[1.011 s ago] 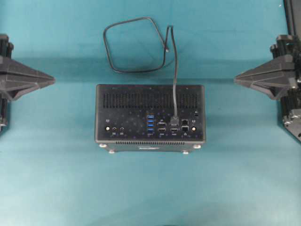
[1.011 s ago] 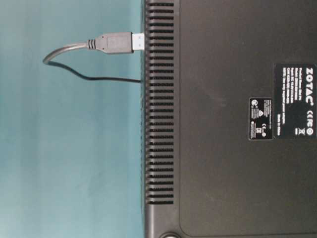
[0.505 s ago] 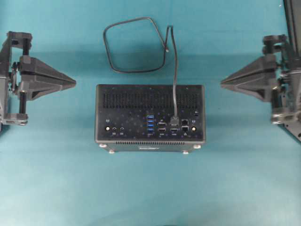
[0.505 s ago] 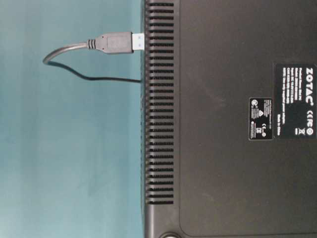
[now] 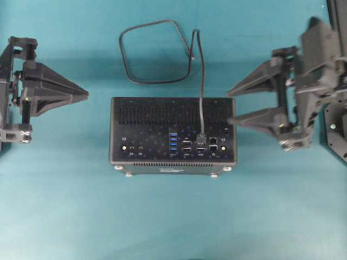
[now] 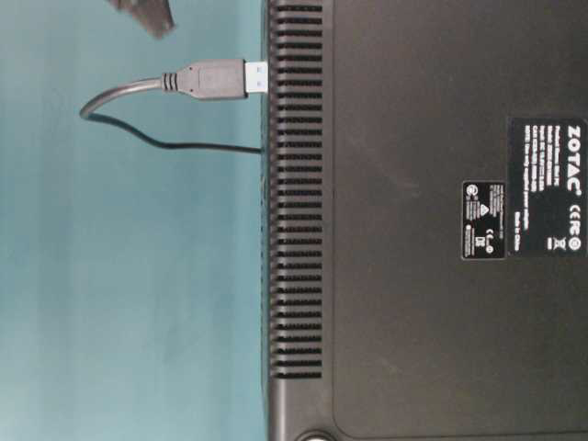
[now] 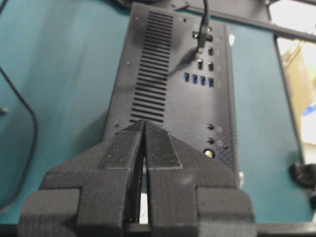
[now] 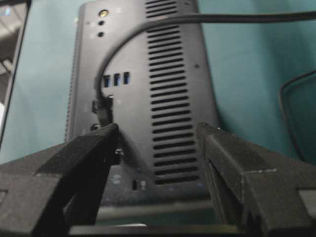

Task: Insert the USB into the PC box with both arms.
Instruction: 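Move the right gripper over the box toward the black USB cable plug, then lower the open right gripper around the USB plug at the box side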

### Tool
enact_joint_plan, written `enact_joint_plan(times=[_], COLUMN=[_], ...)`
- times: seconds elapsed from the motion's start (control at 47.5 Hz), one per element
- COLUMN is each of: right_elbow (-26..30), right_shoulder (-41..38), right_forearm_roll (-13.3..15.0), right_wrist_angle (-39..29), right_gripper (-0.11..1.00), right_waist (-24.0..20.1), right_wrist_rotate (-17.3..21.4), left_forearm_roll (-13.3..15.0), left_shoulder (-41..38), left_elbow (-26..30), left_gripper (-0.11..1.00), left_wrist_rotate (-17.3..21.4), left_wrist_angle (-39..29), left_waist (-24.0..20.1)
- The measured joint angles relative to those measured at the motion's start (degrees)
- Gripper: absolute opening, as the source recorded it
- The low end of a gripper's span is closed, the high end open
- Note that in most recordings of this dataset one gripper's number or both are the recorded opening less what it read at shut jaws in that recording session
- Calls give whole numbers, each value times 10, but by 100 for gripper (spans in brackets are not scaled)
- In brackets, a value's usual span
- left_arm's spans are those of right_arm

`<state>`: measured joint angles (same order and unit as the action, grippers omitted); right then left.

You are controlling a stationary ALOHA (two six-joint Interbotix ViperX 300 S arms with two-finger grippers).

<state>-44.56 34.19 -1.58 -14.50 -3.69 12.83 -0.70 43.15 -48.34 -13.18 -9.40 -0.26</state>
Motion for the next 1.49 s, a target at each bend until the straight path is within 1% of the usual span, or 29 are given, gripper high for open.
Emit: enact_joint_plan(times=[0.105, 0.232, 0.421, 0.526, 0.589, 0.674, 0.737, 0.821, 1.053, 1.137, 1.389, 1.453, 1.495], right_elbow=[16, 38, 69, 80, 85, 89, 92, 98, 111, 114, 124, 125, 125], right_shoulder=[-18, -38, -68, -81, -85, -90, -92, -98, -119, -127, -142, -143, -143], right_forearm_roll=[0, 0, 0, 0, 0, 0, 0, 0, 0, 0, 0, 0, 0], right_wrist_angle=[-4, -23, -58, -66, -68, -69, -70, -74, -86, -86, -92, -99, -105], right_gripper=[73, 73, 73, 73, 73, 73, 73, 73, 73, 73, 73, 73, 73], right_waist=[-16, -33, -37, -38, -39, -40, -41, -43, -44, -44, -44, -44, -44], right_wrist_rotate=[0, 0, 0, 0, 0, 0, 0, 0, 0, 0, 0, 0, 0], left_forearm_roll=[0, 0, 0, 0, 0, 0, -1, -1, 0, 0, -1, 0, 0], left_shoulder=[-2, -15, -39, -47, -49, -48, -46, -36, -1, -2, -4, -4, -4], left_elbow=[1, 4, 13, 23, 34, 43, 43, 43, 35, 32, 31, 31, 31], left_gripper=[0, 0, 0, 0, 0, 0, 0, 0, 0, 0, 1, 2, 7], left_wrist_rotate=[5, 32, 99, 144, 178, 208, 217, 212, 173, 163, 147, 144, 144], left_wrist_angle=[-5, -18, -52, -71, -77, -79, -78, -78, -78, -77, -77, -77, -78], left_waist=[1, 8, 20, 21, 25, 28, 28, 28, 28, 29, 29, 29, 29])
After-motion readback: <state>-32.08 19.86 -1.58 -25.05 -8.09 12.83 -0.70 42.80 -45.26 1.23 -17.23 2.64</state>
